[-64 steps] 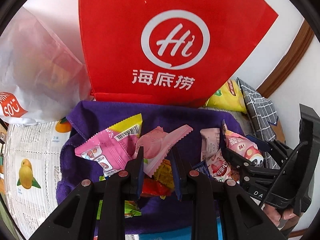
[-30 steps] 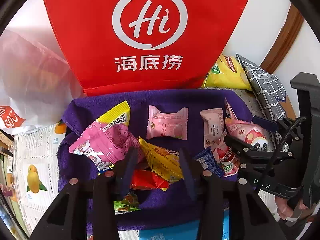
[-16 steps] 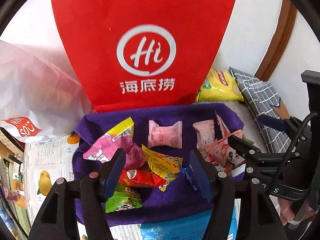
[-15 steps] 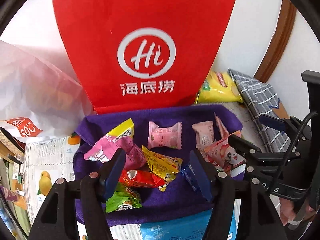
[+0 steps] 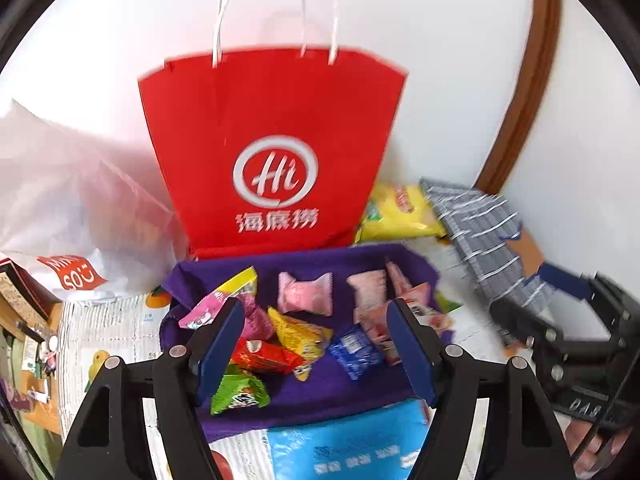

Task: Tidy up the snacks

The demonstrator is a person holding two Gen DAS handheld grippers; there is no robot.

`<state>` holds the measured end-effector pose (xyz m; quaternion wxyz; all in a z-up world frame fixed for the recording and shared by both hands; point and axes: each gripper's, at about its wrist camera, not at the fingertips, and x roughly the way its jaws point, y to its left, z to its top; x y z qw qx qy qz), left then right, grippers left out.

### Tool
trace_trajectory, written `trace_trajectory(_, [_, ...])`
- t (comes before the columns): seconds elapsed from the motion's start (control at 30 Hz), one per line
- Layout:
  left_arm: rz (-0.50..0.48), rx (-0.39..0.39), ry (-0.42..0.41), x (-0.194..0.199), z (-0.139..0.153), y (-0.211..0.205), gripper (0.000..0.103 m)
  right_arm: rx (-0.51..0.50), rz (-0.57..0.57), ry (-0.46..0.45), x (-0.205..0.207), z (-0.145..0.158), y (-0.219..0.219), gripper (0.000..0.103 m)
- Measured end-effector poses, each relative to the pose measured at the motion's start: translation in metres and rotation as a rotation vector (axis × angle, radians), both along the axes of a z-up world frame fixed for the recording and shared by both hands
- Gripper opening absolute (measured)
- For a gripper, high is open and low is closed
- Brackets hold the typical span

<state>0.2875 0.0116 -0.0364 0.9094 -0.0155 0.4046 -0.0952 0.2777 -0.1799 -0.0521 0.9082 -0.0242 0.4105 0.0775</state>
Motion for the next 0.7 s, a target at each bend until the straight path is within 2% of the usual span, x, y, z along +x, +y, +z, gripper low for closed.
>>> trace_trajectory(0.13, [-0.004,-0.054,-0.022,-0.031,0.015,0.0,0.079,-0.012,-0.032,-0.035,-0.034,0.019,-0.009,0.085])
trace_trajectory(0.3, [0.024,-0.038,-0.053,-0.074,0.027,0.003,0.084,0.021,-0.058,-0.069,-0.072,0.035,-0.017,0.085])
trace_trajectory(0.4, [0.048,-0.031,-0.097,-0.101,0.034,0.006,0.09,0.045,-0.057,-0.068,-0.096,0.036,-0.018,0.085])
trace_trajectory(0.57, [0.051,-0.054,-0.127,-0.14,0.042,0.007,0.091,0.039,-0.052,-0.085,-0.132,0.035,-0.015,0.085])
trace_trajectory(0.7, [0.077,-0.024,-0.15,-0.168,0.047,0.003,0.096,0.011,-0.047,-0.119,-0.161,0.038,-0.012,0.094])
